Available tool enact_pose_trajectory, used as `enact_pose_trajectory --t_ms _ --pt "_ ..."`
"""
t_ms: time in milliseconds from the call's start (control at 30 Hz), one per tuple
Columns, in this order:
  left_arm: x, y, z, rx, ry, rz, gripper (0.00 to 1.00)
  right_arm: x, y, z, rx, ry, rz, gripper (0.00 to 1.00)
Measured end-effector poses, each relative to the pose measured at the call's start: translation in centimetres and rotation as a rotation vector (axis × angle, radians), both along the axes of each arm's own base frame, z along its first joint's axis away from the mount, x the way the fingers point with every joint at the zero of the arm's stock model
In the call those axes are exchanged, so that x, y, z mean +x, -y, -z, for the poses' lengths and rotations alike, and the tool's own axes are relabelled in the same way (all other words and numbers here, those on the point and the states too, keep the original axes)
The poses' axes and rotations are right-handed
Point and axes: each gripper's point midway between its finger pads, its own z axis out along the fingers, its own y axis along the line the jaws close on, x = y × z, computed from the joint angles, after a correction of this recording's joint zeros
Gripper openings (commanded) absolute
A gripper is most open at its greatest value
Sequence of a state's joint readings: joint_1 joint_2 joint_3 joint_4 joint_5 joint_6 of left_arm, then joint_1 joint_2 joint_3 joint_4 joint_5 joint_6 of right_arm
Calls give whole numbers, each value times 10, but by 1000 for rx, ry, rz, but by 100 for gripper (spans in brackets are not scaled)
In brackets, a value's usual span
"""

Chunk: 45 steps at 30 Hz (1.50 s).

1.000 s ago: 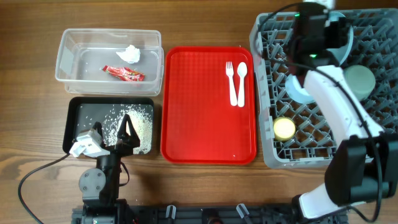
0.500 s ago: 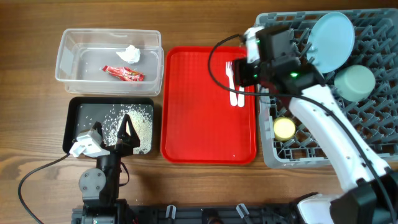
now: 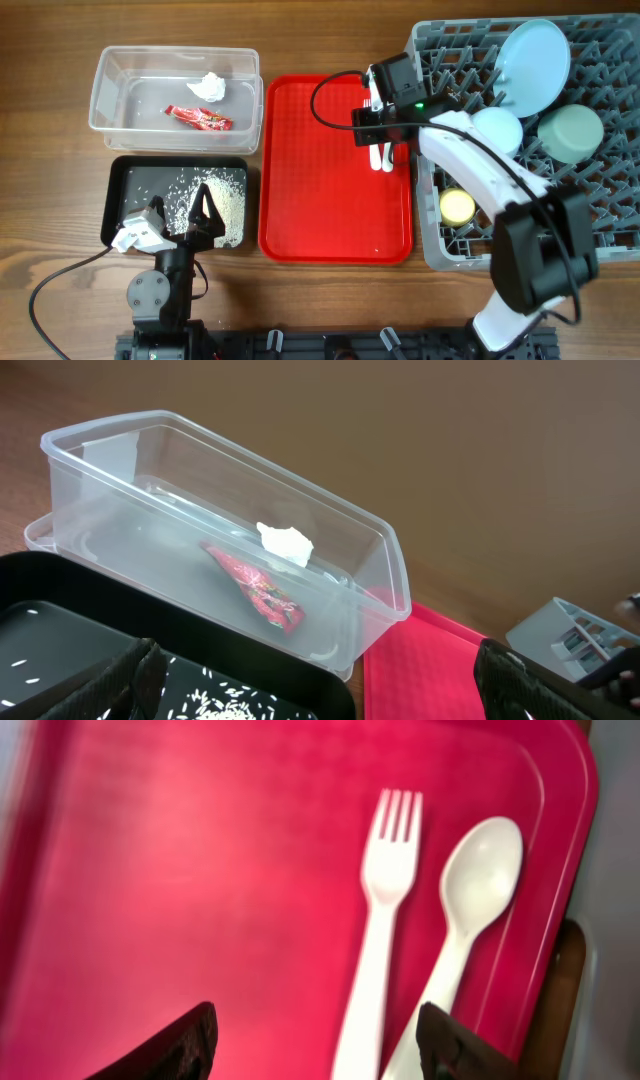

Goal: Sort waste into correct bins and load items into the dishwasher rack
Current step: 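Grasp the white fork with the right gripper and lift it, then insert the white fork into the rack and release it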

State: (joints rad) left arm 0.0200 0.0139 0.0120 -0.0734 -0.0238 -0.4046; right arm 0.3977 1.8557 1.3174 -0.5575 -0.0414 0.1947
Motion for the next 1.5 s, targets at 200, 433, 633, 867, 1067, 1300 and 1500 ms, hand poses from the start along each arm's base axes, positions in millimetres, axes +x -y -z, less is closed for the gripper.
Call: enact_pose_trajectory --t_ms 200,433,633,867,1067,1300,1500 --pt "0 0 0 0 0 0 100 8 5 36 -50 -31 29 47" --pt "0 0 0 0 0 0 100 5 8 70 -83 -88 30 35" --pt "0 0 0 0 0 0 100 9 10 71 -90 -80 44 7" --pt "0 0 0 0 0 0 100 0 12 55 -91 -99 41 5" --pt "0 0 0 0 0 0 100 3 7 -5 -23 13 35 4" --pt "0 0 0 0 0 0 100 5 34 -110 22 249 108 4" --pt "0 0 0 0 0 0 100 14 109 -102 -96 223 264 4"
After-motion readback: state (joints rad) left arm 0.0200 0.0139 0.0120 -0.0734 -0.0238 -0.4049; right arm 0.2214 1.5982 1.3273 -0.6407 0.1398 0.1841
